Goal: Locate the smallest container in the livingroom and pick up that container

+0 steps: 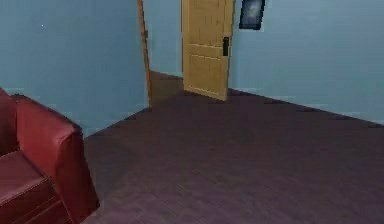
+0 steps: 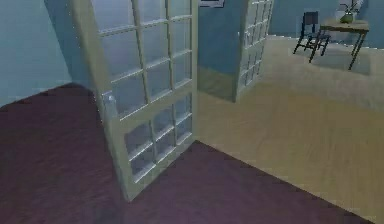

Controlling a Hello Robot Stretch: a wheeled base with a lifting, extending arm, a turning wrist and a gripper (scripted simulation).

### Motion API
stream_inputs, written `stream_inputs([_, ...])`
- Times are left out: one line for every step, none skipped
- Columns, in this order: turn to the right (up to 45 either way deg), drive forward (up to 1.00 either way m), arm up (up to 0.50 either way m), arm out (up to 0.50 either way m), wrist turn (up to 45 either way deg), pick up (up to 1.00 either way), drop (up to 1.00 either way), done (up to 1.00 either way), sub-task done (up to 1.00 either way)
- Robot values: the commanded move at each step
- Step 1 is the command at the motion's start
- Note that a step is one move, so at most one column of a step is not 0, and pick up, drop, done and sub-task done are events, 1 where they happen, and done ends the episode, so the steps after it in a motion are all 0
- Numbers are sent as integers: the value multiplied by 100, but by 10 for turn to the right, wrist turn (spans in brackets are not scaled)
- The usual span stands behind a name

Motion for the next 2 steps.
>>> stream_inputs([0, 100, 0, 0, 0, 0, 0, 0, 0])
stream_inputs([0, 100, 0, 0, 0, 0, 0, 0, 0])
